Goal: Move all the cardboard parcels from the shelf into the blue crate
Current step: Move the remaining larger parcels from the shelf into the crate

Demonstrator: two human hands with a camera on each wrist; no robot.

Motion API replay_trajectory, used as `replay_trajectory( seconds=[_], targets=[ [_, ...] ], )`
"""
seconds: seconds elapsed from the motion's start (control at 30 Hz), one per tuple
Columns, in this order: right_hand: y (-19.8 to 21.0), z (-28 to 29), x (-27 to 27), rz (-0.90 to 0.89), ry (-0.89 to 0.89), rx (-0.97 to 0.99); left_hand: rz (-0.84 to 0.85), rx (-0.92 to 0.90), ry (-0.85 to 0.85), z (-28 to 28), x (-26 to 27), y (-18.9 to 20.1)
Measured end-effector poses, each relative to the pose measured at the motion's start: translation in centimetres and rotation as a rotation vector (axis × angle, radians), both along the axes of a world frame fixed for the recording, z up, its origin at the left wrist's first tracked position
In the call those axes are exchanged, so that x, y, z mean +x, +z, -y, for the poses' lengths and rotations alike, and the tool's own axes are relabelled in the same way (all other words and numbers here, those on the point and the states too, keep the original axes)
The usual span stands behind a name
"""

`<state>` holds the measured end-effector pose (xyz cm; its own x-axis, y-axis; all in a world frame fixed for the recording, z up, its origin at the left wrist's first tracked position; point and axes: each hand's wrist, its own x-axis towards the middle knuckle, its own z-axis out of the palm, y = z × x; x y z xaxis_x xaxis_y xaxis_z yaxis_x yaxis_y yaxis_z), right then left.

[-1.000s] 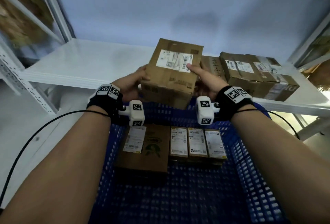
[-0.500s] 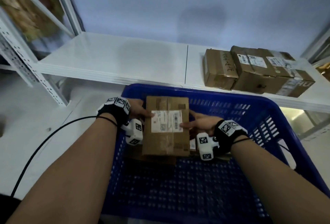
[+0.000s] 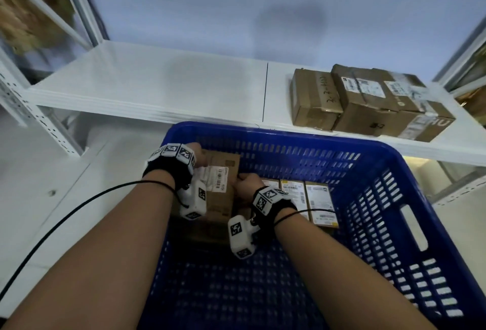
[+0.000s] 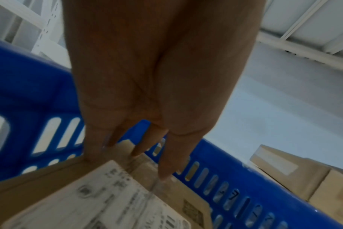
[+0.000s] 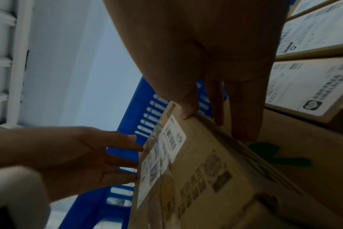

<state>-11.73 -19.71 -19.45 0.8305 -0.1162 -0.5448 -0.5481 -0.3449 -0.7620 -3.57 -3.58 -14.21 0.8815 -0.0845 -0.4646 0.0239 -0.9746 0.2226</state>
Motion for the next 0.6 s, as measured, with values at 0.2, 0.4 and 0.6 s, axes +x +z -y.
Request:
replay_trajectory(
  seconds=[0.2, 0.4, 0.6],
  targets=[
    [-0.1, -1.8, 0.0, 0.085, 0.032, -0.096, 0.041, -0.047, 0.022, 0.9, 0.3, 0.1],
    [0.4, -0.5, 0.1, -0.017, 0.037, -0.014, -0.022, -0.052, 0.013, 3.2, -0.9, 2.1],
    [7.1, 7.0, 2.4, 0.462, -0.162, -0.454, -0.021, -0.096, 0.023, 3.3, -0.3, 2.2]
  ],
)
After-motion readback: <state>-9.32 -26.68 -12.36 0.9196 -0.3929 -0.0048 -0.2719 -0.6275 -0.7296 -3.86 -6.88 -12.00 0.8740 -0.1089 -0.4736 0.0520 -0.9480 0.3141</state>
